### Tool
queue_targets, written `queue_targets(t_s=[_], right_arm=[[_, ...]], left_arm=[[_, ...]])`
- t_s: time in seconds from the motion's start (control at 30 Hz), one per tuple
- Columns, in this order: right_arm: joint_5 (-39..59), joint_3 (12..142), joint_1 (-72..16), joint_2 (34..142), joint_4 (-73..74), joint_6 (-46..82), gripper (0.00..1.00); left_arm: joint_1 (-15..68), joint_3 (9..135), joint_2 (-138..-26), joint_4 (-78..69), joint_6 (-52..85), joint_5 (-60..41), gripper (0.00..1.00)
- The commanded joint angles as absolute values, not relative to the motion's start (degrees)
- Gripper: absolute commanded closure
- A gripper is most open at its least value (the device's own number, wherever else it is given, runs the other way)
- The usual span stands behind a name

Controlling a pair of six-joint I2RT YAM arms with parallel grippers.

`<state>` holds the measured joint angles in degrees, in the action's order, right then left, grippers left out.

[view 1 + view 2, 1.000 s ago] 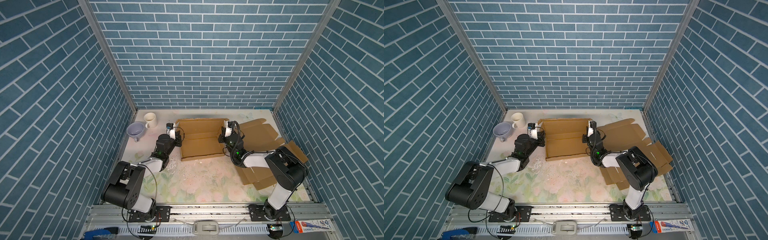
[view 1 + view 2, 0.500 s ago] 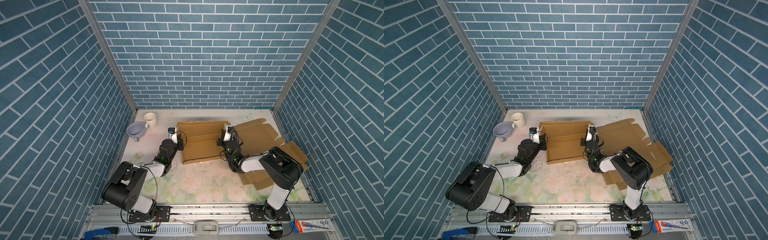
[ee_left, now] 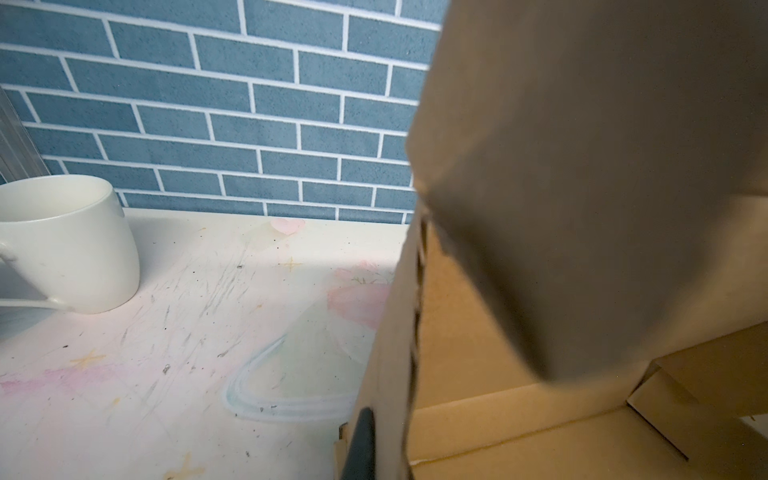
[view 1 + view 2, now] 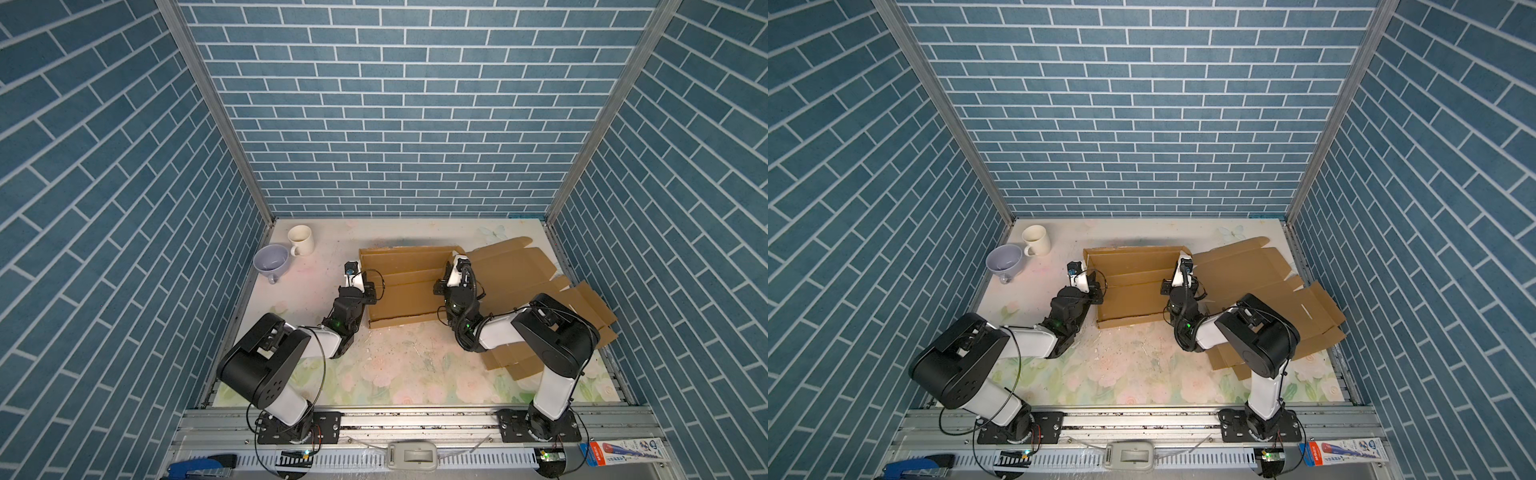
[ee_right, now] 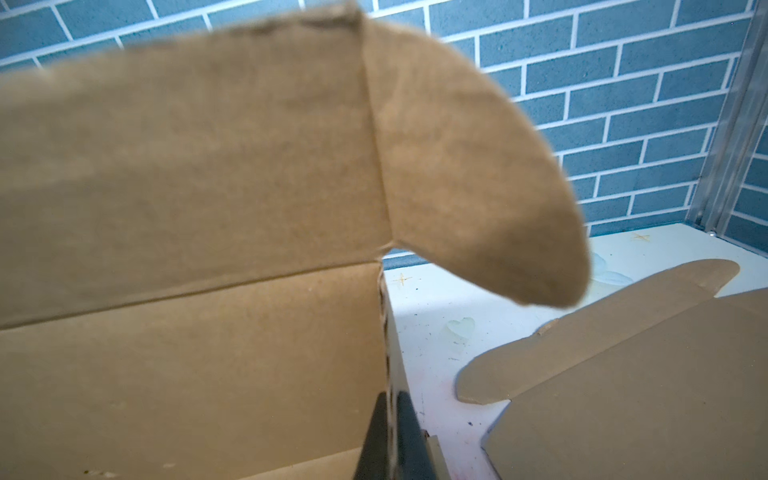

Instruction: Fold the paper box

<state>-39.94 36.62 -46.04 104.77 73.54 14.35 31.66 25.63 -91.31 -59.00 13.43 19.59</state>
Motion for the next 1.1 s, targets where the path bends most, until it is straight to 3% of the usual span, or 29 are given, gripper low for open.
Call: queue_targets(t_s=[0.0, 0.7, 0.83, 1.07], right_arm=[[-39.7, 35.4, -47.4, 106.1, 74.8, 16.3, 1.00], [-37.2, 31.7, -47.5, 102.3, 76.1, 17.6, 1.00], [-32.8, 29.4, -46.3, 96.4, 71.8, 17.2, 0.81], [-16.7, 23.6, -39.0, 77.8, 53.0, 20.5, 0.55]], left_arm=[[34.5, 25.6, -93.9, -54.7, 13.8, 18.8, 1.00], [37.6, 18.2, -98.1, -63.6, 13.8, 20.7, 1.00], [37.6, 16.9, -97.8, -65.6, 11.9, 21.6, 1.00], [37.8, 15.2, -100.5, -71.2, 11.3, 21.6, 1.00]])
